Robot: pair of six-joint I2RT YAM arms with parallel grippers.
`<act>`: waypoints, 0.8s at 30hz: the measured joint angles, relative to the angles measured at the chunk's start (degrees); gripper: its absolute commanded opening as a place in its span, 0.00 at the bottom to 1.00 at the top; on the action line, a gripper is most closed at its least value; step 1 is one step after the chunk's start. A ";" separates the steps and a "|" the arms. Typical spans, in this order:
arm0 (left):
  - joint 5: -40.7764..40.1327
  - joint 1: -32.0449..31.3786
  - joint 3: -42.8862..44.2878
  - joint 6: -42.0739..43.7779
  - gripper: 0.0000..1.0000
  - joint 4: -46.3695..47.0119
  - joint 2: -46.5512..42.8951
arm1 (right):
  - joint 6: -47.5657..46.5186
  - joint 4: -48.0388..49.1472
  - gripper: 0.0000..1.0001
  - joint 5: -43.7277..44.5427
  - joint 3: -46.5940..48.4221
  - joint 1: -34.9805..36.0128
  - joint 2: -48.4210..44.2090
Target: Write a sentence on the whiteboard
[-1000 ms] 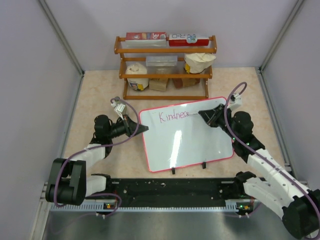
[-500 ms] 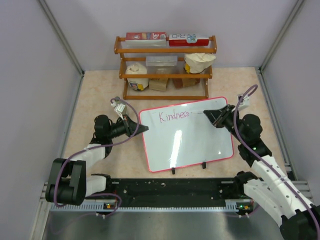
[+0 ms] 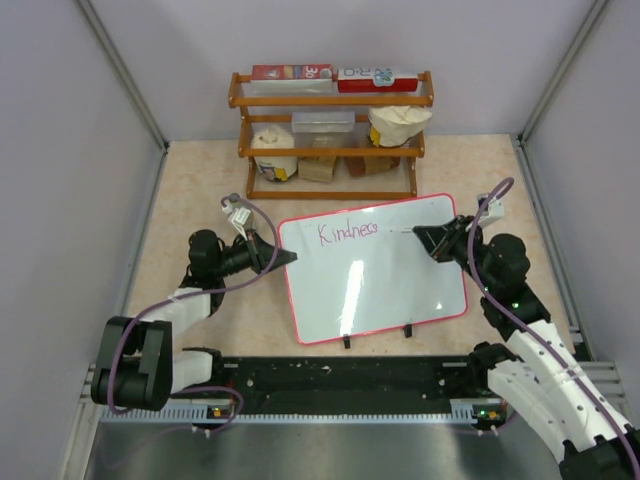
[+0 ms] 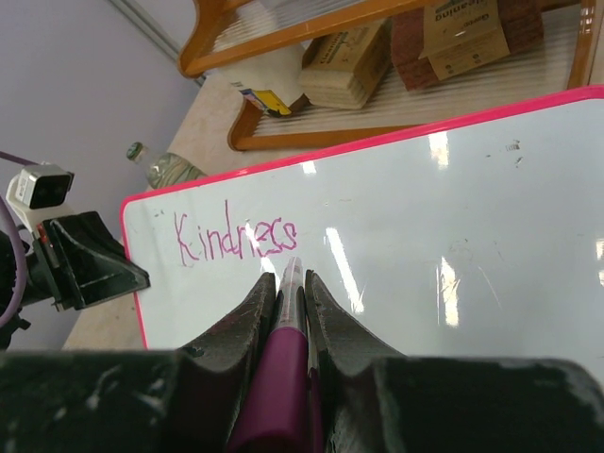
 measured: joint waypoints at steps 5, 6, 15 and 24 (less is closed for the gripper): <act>0.00 0.00 0.00 0.00 0.00 0.00 0.00 | -1.88 -1.68 0.00 0.90 0.02 0.00 -0.61; 0.00 0.00 0.00 0.02 0.00 0.00 0.00 | -2.19 -1.86 0.00 1.07 0.02 0.00 -0.61; 0.00 0.00 0.00 0.02 0.00 0.00 0.00 | -4.07 -2.95 0.00 2.67 0.02 0.00 -1.09; 0.00 0.00 0.00 0.02 0.00 0.00 0.02 | -4.98 -2.95 0.00 3.72 0.04 0.00 -1.16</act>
